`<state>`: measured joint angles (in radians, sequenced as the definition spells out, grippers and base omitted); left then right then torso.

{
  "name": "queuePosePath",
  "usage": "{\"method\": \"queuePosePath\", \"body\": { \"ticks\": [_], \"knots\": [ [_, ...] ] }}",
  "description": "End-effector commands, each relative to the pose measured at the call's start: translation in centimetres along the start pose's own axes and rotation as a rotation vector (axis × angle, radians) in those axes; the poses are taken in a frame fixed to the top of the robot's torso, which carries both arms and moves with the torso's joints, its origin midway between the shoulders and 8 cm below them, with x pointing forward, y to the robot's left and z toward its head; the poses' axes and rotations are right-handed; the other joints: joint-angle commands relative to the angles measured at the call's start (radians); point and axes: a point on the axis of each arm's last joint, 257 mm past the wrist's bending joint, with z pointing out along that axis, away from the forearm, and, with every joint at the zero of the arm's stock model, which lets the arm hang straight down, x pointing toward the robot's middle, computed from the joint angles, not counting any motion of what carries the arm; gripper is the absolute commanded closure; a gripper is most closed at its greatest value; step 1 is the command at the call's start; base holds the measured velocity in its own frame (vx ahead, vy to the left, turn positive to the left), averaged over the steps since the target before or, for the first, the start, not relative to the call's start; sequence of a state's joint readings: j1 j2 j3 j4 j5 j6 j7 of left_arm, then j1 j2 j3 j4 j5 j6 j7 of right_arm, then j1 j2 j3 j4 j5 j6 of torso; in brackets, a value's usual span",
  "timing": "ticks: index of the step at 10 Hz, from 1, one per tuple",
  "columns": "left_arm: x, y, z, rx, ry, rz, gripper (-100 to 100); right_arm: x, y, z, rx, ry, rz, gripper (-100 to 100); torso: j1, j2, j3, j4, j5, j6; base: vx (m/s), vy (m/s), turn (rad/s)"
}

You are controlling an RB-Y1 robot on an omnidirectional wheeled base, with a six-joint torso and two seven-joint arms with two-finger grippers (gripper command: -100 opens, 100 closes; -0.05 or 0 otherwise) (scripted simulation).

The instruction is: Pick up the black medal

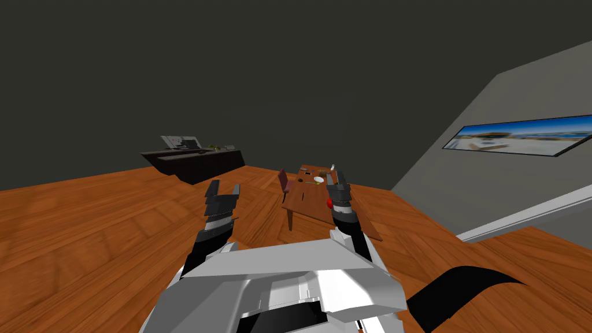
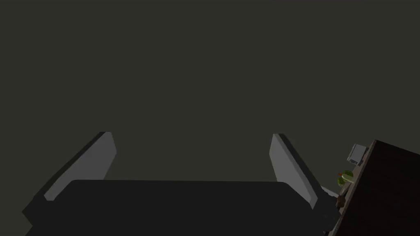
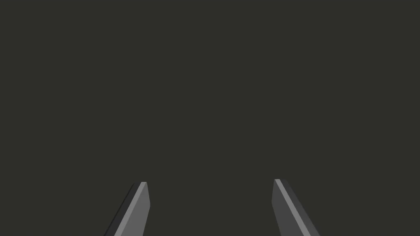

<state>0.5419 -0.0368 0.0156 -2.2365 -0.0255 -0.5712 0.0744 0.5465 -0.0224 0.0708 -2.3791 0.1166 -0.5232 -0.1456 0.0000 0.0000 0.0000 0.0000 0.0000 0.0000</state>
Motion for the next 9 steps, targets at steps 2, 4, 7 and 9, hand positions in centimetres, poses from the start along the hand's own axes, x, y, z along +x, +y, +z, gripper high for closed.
{"method": "queuePosePath", "body": {
  "ticks": [2,4,7,9],
  "knots": [
    [0.0,0.0,0.0,0.000,0.000,0.000,0,-0.2,-2.3,-0.6,0.080,0.046,-0.015,-100,0.005,0.000,0.000,0.000,0.001,0.000,0.009,0.122,-0.001],
    [0.0,0.0,0.0,0.000,0.000,0.000,0,-0.9,-4.5,-1.2,0.156,0.062,-0.025,-100,0.012,-0.003,-0.002,-0.001,0.003,0.000,0.043,0.208,-0.007],
    [0.0,0.0,0.0,0.000,0.000,0.000,0,-2.2,-7.2,-2.1,0.250,0.063,-0.036,-100,0.015,-0.002,-0.001,-0.001,0.003,0.000,0.031,0.205,-0.012],
    [0.0,0.0,0.0,0.000,0.000,0.000,0,-4.0,-9.9,-3.2,0.348,0.050,-0.047,-100,0.010,-0.003,-0.002,-0.001,0.002,0.000,0.065,0.166,-0.009]
  ]
}}
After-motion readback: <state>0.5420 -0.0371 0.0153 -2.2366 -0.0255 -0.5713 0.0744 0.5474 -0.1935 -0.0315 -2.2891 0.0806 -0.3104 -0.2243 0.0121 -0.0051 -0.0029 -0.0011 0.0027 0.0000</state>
